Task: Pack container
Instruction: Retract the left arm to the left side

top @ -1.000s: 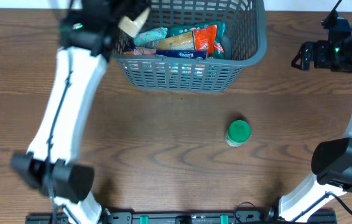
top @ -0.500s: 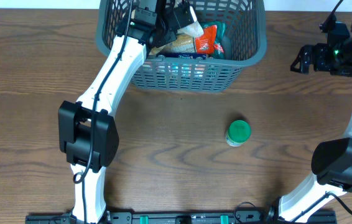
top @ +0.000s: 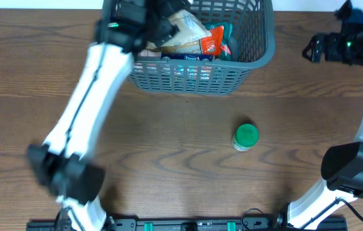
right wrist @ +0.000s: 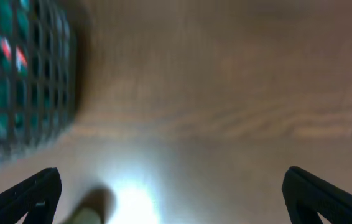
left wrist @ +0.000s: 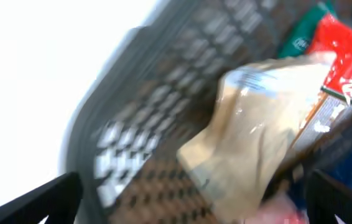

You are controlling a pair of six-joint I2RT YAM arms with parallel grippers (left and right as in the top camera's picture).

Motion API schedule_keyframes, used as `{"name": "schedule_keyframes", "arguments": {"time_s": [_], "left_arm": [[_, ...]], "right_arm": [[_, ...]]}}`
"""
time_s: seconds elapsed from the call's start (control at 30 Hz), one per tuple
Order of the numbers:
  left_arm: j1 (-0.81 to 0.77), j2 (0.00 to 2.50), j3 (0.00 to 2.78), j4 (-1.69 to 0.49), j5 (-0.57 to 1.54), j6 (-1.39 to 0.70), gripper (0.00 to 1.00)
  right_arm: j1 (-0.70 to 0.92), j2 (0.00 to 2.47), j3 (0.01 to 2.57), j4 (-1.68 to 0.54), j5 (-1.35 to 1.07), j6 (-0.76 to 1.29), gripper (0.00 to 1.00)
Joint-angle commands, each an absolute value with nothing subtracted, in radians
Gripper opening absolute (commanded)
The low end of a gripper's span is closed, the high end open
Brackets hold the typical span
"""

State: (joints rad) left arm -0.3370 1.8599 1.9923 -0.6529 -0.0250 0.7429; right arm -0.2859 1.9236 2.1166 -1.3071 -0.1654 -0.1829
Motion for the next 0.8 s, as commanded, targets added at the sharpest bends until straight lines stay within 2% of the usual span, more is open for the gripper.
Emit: {"name": "schedule_keyframes", "arguments": {"time_s": [0.0, 0.17, 0.37, 0.4, 0.57, 0.77], "left_arm": [[-0.259, 1.707, 2.001, -0.759, -0.065, 0.501, 0.99], [-0.083, 1.573, 2.001, -1.035, -0.065, 0.252, 0.98], [0.170, 1.536, 1.990, -1.254, -0.060, 0.127, 0.99], [0.205, 1.536, 1.976, -1.256, -0.045, 0.126, 0.99], [0.361, 1.536, 1.858, -1.205, 0.057, 0.125, 0.99], [0.482, 1.536, 1.659, -1.091, 0.080, 0.040, 0.99]], "right_arm": [[-0.289, 1.918, 2.174, -1.260, -0.191, -0.067, 0.99], [-0.292, 1.918, 2.329, -1.321, -0.171, 0.068, 0.99], [-0.292, 1.917, 2.495, -1.648, -0.104, 0.097, 0.99], [-0.292, 1.916, 2.508, -1.702, -0.104, 0.096, 0.99], [-0.263, 1.824, 2.413, -1.699, -0.164, 0.096, 0.99], [-0.136, 1.615, 2.135, -1.699, -0.164, 0.104, 0.99]]}}
